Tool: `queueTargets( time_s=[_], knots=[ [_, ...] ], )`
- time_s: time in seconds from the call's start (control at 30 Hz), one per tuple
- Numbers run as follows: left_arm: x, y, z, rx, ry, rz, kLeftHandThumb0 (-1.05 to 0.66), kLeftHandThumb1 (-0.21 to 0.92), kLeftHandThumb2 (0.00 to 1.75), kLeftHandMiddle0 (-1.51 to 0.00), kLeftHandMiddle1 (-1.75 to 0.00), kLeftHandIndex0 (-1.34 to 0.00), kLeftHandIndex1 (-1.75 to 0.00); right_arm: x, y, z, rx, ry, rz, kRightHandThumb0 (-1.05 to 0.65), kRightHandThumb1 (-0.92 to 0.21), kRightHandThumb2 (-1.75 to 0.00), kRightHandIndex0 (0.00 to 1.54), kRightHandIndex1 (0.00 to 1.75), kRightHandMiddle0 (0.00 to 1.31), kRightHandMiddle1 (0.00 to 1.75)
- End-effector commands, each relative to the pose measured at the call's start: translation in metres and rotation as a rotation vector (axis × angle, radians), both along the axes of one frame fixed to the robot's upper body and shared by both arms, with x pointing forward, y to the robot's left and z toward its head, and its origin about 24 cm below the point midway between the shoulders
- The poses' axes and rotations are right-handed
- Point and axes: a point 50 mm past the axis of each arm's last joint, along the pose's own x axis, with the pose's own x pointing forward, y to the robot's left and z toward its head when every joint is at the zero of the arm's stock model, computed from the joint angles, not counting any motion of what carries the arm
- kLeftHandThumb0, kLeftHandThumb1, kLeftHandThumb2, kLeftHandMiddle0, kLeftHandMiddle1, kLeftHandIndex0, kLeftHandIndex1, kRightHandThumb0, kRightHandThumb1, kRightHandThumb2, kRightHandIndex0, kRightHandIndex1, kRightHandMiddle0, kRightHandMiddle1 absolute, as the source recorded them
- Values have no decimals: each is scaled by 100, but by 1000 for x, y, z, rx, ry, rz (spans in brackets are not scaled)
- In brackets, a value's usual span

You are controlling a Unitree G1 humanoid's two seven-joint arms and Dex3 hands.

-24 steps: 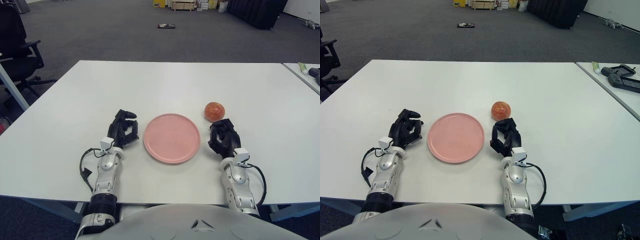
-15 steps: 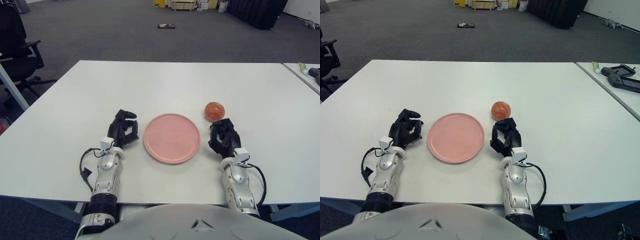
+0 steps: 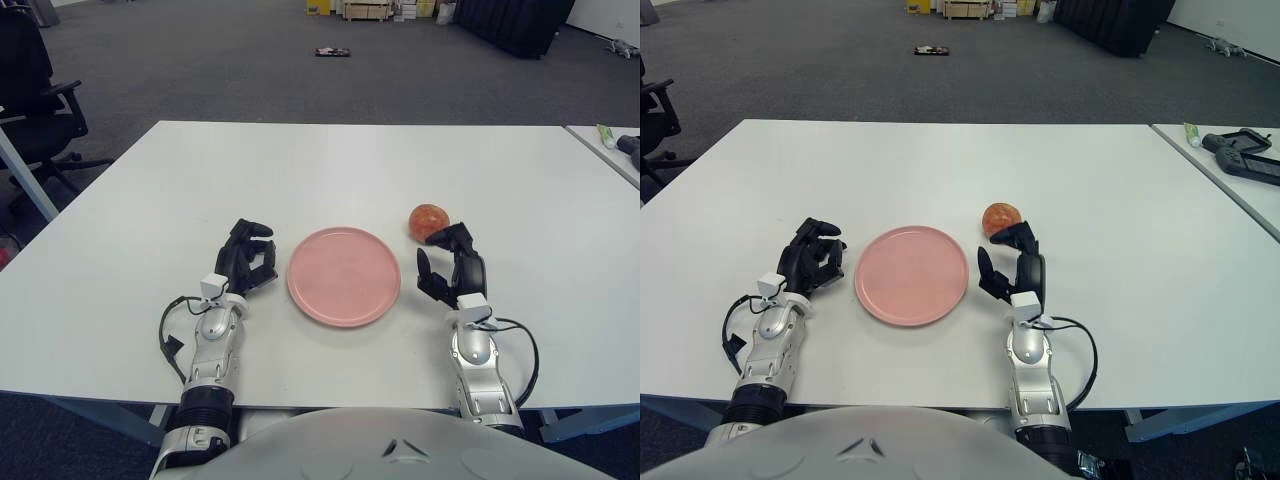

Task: Put the apple into the plate.

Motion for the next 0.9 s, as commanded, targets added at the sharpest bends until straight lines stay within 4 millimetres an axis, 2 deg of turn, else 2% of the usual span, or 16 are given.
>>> queueTargets(
  time_s=[0.0,0.07,0.2,0.37,0.47,0.6,0.77,0.87],
  knots=[
    [-10,1,-18,-13,106,18,-42,51,108,-81,-175,-46,-175,6,2,12,-84,-42,-18,-46,-77,-75,8,124,10,152],
    [-10,1,-17,-10,104,15,-42,52,108,-82,-175,-46,-175,6,2,14,-120,-51,-28,-54,-67,-90,3,110,4,134],
    [-9,1,-17,-1,92,8,-42,53,107,-83,-175,-45,-175,9,2,18,-186,-77,-52,-64,-59,-92,1,74,1,106],
    [-9,1,-17,5,82,2,-42,52,108,-86,-175,-45,-175,14,2,24,-263,-121,-85,-68,-52,-90,0,28,0,74],
    [-10,1,-17,3,86,4,-42,50,109,-86,-175,-46,-175,18,2,27,-303,-138,-93,-70,-48,-91,0,10,0,61],
    [-10,0,-17,1,87,4,-42,50,110,-87,-175,-47,-175,27,1,33,-384,-156,-109,-74,-45,-89,0,3,0,46],
    [-11,1,-17,0,88,8,-42,50,110,-85,-175,-47,-175,48,-2,38,-466,-150,-128,-80,-46,-84,0,0,0,21],
    [-11,1,-17,-2,87,13,-42,50,110,-85,-175,-46,-175,53,-3,38,-513,-113,-143,-83,-47,-81,0,0,0,9]
  ],
)
